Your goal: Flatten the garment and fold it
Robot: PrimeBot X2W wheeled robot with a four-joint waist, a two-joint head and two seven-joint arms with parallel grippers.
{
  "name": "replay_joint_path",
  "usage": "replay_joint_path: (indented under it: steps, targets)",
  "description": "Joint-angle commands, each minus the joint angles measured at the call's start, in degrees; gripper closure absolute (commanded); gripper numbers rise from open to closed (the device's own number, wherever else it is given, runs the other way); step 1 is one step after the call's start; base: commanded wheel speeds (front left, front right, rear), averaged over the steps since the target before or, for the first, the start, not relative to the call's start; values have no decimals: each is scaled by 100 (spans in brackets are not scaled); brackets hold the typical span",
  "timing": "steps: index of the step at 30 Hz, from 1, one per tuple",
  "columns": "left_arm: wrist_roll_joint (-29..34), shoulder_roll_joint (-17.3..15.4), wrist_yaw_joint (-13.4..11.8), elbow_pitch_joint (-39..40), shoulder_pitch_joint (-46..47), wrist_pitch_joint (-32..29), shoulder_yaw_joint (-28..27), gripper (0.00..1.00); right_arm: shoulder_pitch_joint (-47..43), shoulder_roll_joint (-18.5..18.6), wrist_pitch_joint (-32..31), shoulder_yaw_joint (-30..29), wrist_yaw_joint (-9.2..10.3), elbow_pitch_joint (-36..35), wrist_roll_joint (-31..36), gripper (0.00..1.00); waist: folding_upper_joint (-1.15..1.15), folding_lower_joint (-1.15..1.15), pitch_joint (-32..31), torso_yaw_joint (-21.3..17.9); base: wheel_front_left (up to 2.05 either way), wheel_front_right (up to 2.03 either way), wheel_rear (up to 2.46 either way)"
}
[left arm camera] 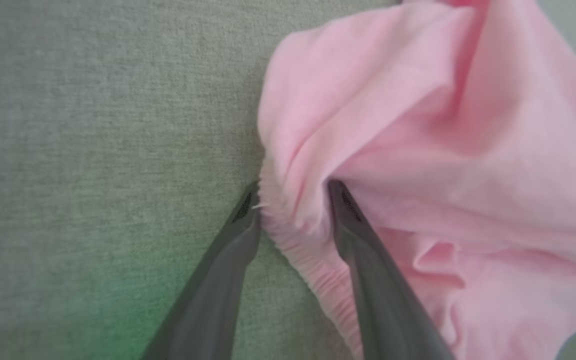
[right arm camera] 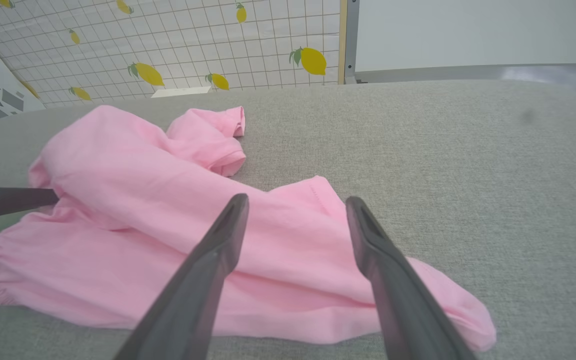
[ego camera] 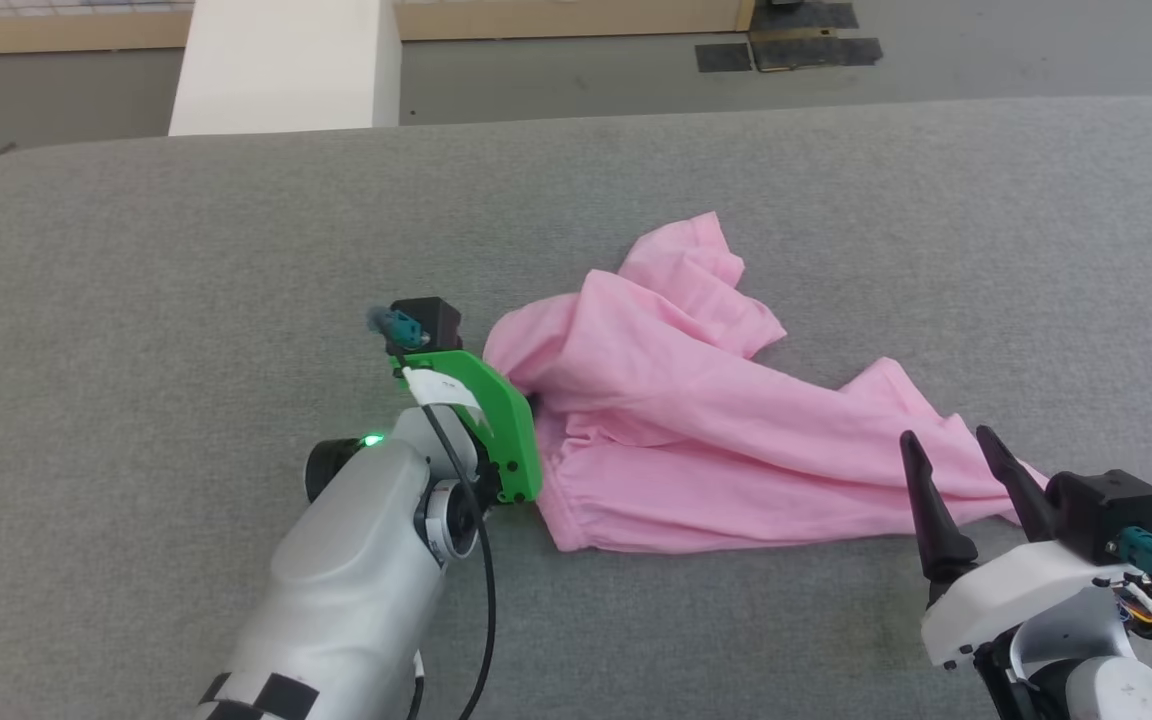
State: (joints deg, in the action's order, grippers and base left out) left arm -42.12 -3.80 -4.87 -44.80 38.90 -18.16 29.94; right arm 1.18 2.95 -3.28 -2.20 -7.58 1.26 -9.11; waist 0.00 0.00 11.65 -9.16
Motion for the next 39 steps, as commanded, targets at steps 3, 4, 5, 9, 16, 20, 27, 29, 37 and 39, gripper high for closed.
replay_joint_path:
  steps: [3,4,5,9,16,20,27,29,37,39]
  targets:
    - [96,-135,-109,-7,176,642,-117,100,108,-7,66,42,9,87,-65,0,0,0,0,-81,0,0,0]
    - [203,-176,-166,17,269,962,-140,100,118,-7,72,52,9,107,-74,0,0,0,-13,-77,0,0,0]
    - [289,-202,-194,36,353,1214,-151,100,128,-7,78,59,9,120,-81,0,0,0,-27,-68,0,0,0]
    - [608,-213,-183,168,789,2296,-163,100,147,-7,93,73,9,151,-58,0,0,0,-119,12,0,0,0]
    - [992,-119,237,977,674,3272,97,100,1,-7,21,99,9,121,-15,0,0,0,-426,337,0,0,0]
    - [1043,-359,385,1381,-188,3206,378,100,-89,-7,-13,85,9,66,-22,0,0,0,-517,478,0,0,0]
    - [948,-1212,702,2322,-1948,2221,1064,100,-238,-7,-100,24,9,-9,9,0,0,0,-628,743,0,0,0]
    - [859,-1439,733,2518,-2320,1867,1193,100,-262,-7,-129,25,9,-27,11,0,0,0,-647,825,0,0,0]
    - [273,-1758,527,3093,-3117,1022,1176,0,-291,-7,-291,76,9,-90,48,0,0,0,-709,1105,0,0,0]
    - [204,-1777,370,3253,-3198,1065,1052,0,-278,-7,-343,96,9,-111,85,0,0,0,-712,1177,0,0,0]
